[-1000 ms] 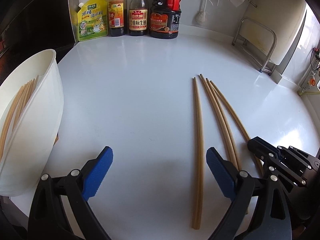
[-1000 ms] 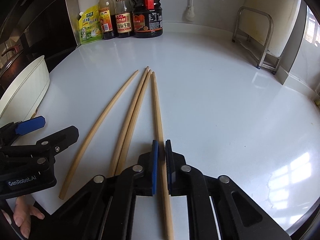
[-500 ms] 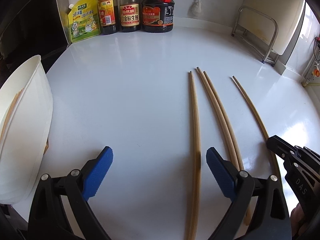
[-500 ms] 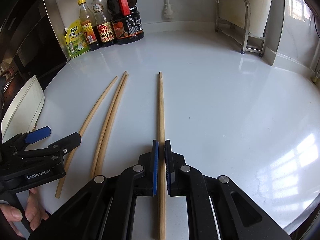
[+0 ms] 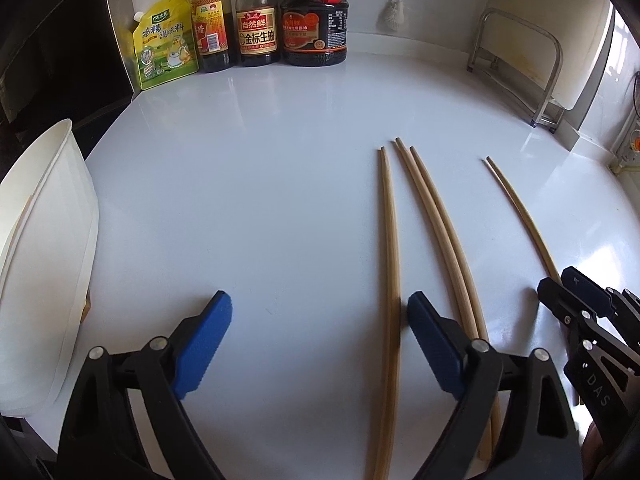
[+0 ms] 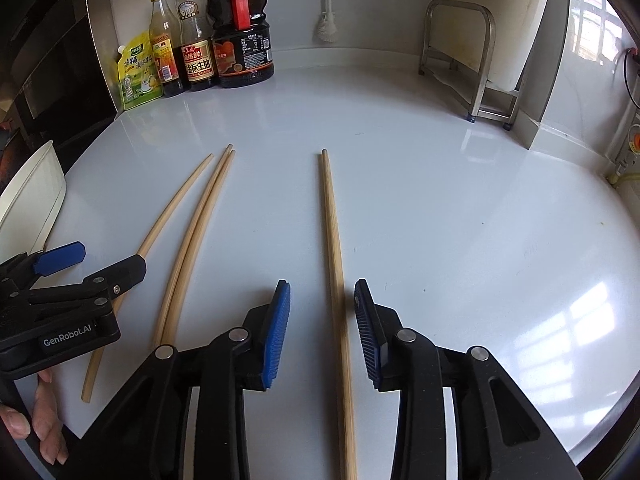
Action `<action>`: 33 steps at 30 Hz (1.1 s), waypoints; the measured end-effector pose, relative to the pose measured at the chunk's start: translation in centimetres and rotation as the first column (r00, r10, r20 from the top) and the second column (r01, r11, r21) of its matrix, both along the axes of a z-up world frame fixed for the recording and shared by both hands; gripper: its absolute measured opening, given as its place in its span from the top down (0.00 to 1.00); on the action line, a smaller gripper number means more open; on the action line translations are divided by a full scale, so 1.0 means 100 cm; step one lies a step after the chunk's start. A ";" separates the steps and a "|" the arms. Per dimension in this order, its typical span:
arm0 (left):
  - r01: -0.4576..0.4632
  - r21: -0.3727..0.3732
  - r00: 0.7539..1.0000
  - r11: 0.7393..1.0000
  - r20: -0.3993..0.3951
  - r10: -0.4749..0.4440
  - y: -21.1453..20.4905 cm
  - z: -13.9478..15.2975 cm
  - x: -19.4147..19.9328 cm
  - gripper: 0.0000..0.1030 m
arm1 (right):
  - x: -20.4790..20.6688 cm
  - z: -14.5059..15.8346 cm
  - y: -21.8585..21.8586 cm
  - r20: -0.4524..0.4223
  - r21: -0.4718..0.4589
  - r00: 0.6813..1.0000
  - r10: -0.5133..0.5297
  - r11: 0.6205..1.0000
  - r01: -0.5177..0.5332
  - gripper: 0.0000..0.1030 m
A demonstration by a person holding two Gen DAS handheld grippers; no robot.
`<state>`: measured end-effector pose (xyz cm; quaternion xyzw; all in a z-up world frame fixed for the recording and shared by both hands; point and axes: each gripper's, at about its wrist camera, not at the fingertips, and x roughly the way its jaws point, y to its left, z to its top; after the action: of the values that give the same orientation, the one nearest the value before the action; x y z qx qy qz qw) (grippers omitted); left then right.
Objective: Organize utensils
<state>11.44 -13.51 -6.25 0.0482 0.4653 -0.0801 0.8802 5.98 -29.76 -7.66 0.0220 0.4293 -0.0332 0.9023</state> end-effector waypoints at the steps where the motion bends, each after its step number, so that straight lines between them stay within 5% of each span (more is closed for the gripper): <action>1: 0.013 -0.001 1.000 1.000 0.004 -0.013 -0.003 0.002 -0.002 0.32 | 0.000 0.000 0.001 0.000 -0.003 1.000 0.005 1.000 -0.005 0.74; 4: 0.058 -0.008 0.998 0.998 -0.004 -0.058 -0.011 0.006 -0.007 0.59 | 0.000 0.001 0.003 -0.006 0.004 1.000 0.019 1.000 -0.019 0.94; 7: 0.087 -0.023 0.996 0.996 -0.018 -0.087 -0.014 0.007 -0.011 0.90 | 0.000 0.001 0.001 -0.003 0.023 1.000 0.017 1.000 -0.017 0.94; 8: 0.092 -0.032 0.995 0.995 -0.025 -0.093 -0.014 0.007 -0.011 0.93 | 0.000 0.001 0.000 -0.002 0.035 1.000 0.014 0.999 -0.014 0.94; 15: 0.071 -0.116 0.995 0.991 -0.064 -0.079 0.006 0.011 -0.019 0.93 | -0.007 0.005 -0.005 0.013 0.128 1.000 -0.008 0.992 0.006 0.94; 33: 0.020 -0.219 0.998 0.976 0.061 -0.006 0.097 0.081 -0.049 0.93 | -0.019 0.072 0.073 0.160 0.300 0.984 0.078 0.946 -0.124 0.94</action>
<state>6.49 -3.85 1.85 -0.0437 0.4264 -0.1351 0.8933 4.04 -22.51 -0.47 0.1432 0.3625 0.0823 0.9172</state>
